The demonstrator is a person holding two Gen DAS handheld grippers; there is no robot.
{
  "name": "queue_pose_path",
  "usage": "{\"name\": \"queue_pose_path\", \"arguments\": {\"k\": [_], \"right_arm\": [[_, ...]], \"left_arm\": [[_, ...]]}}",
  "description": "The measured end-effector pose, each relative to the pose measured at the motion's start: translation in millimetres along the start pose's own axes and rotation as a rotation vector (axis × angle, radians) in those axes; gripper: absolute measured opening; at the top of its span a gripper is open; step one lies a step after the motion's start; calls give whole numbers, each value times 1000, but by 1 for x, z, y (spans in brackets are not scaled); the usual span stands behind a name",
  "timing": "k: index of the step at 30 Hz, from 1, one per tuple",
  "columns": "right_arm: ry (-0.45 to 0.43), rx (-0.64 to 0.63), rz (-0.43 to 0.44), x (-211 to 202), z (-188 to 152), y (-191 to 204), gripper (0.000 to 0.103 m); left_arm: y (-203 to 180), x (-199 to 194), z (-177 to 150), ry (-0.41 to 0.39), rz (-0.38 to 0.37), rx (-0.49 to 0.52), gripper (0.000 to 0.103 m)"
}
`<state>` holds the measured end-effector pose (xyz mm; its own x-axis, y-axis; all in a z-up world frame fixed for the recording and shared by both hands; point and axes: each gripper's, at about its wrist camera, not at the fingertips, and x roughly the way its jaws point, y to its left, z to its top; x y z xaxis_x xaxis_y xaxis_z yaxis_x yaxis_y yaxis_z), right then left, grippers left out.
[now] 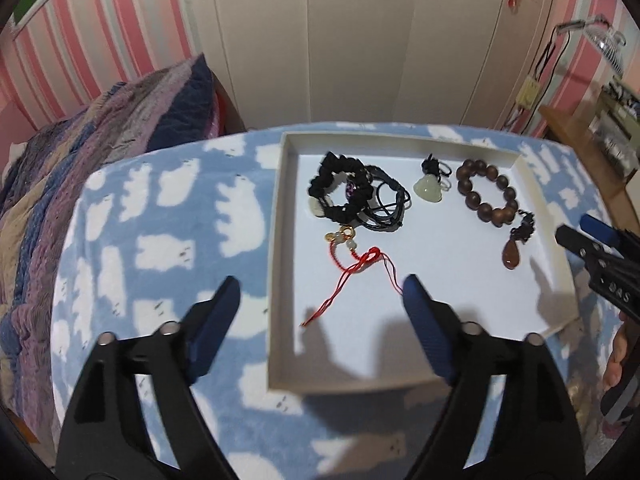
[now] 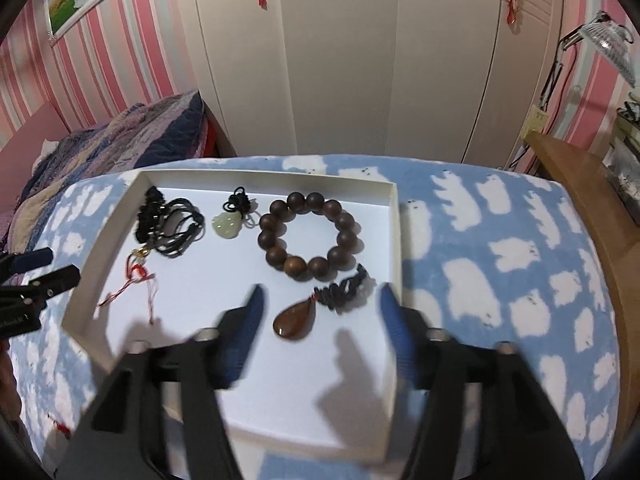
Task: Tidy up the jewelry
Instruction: 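Withdraw both open tools and move toward the red knot and watch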
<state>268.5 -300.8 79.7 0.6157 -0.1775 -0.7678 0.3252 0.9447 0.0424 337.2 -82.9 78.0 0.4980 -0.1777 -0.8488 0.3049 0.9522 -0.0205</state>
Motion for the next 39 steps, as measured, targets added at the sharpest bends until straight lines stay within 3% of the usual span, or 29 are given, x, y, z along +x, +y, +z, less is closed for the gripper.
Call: {"name": "queue_pose_path", "arguments": {"k": [8, 15, 28, 39], "right_arm": [[-22, -38, -31, -48, -32, -1, 72], [-45, -28, -17, -78, -64, 4, 72], [-31, -14, -18, -104, -121, 18, 72], [-19, 20, -47, -115, -141, 5, 72]], "left_arm": [[19, -41, -37, -20, -17, -16, 91], [30, -71, -74, -68, 62, -16, 97], [39, -88, -138, -11, 50, -72, 98], [48, -94, -164, 9, 52, -99, 98]]}}
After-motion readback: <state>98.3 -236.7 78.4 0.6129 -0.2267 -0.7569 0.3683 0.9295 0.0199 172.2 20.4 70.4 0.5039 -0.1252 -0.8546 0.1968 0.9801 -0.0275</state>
